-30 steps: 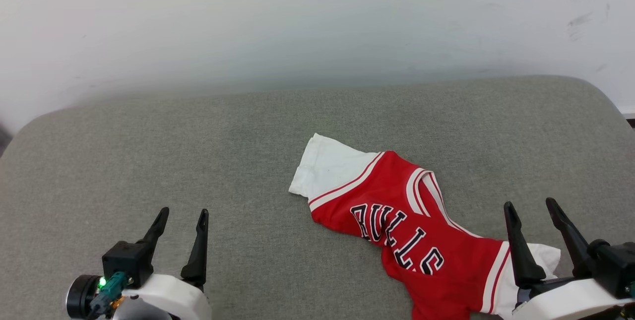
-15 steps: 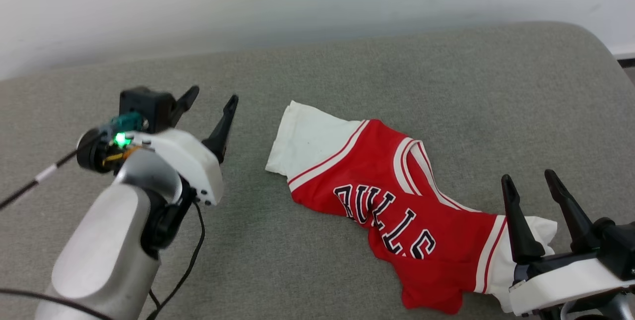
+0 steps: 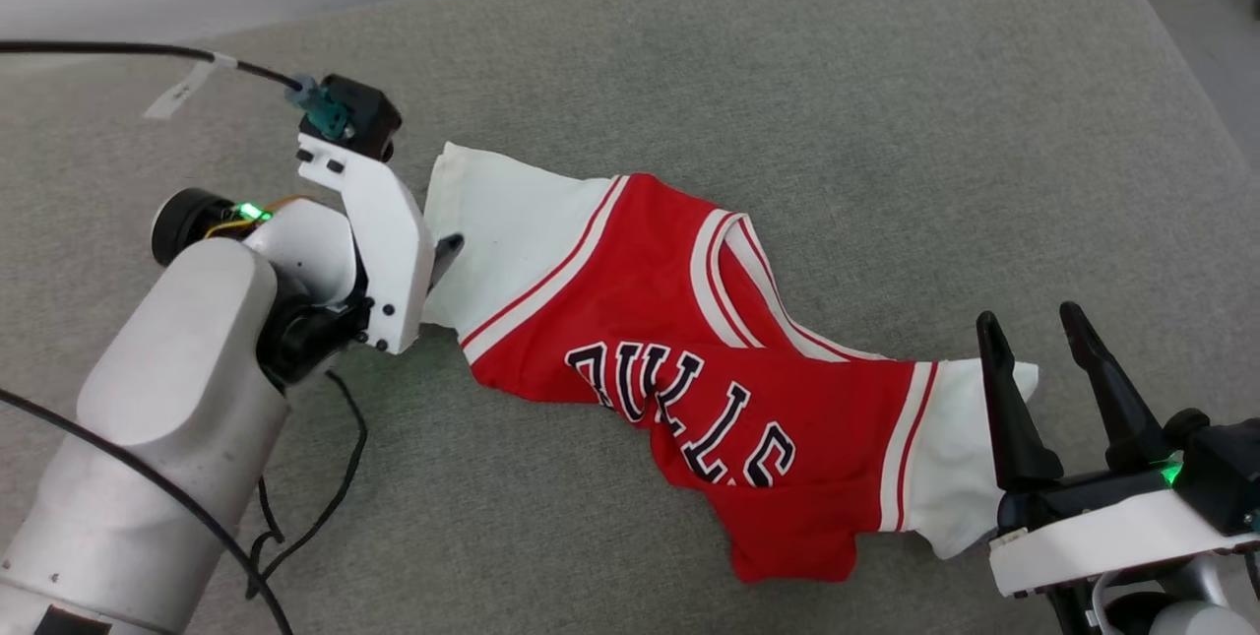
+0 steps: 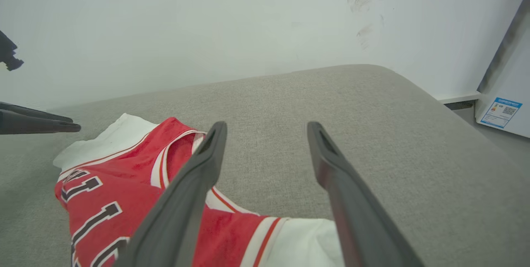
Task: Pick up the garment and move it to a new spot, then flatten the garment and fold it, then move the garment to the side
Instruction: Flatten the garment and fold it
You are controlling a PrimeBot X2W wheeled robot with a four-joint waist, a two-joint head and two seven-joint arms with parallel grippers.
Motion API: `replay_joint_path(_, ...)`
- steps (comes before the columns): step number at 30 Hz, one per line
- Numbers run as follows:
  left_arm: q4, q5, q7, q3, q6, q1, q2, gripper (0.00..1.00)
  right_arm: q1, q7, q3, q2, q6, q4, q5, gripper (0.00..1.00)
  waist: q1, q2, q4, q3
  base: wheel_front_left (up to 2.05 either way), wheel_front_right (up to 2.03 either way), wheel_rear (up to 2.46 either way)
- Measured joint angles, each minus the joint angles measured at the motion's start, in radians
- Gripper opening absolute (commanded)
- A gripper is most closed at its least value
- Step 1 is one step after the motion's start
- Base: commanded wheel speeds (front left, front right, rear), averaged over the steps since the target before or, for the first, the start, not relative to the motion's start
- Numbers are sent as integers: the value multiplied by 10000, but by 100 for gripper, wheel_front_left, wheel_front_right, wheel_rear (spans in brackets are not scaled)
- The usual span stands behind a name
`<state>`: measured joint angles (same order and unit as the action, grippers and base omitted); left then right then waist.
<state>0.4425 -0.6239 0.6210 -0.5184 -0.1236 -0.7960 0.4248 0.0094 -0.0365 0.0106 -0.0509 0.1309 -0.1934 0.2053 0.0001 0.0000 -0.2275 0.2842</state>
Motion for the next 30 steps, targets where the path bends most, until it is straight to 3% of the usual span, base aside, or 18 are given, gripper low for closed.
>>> replay_joint_path(11, 1285, -918, 2010, -665, -50, -268, 445, 100, -254, -516, 71, 0, 0, 658, 345, 100, -1, 0, -539, 599, 0, 0, 0)
replay_joint_path(12, 1331, -1016, 2157, -708, -50, -298, 439, 70, -267, -529, 86, 0, 0, 698, 345, 100, 0, 0, -550, 612, 0, 0, 0)
replay_joint_path(13, 1348, -1118, 2274, -761, -52, -304, 439, 27, -306, -560, 107, 0, 0, 742, 345, 100, 0, 0, -560, 615, 0, 0, 0)
replay_joint_path(14, 1348, -1204, 2353, -811, -48, -311, 445, 0, -345, -566, 123, 0, 0, 771, 345, 100, -1, 0, -567, 615, 0, 0, 0)
replay_joint_path(19, 1285, -1375, 1979, -1020, -56, -146, 481, 0, -427, -587, 81, 0, 0, 880, 337, 100, 0, 0, -529, 518, 0, 0, 0)
replay_joint_path(26, 949, -1373, 316, -928, -33, 523, 591, 0, -359, -336, -196, -2, 0, 869, 109, 100, 0, 0, -148, 6, 0, 0, 0)
replay_joint_path(27, 602, -1369, -343, -715, 192, 945, 769, 0, -260, -174, -309, 0, 0, 794, 29, 100, 0, 0, 111, -284, 0, 0, 0)
replay_joint_path(30, -38, -1388, -951, -447, 579, 1589, 938, 0, -176, 4, -397, 2, 0, 709, -63, 100, 0, 0, 374, -608, 0, 0, 0)
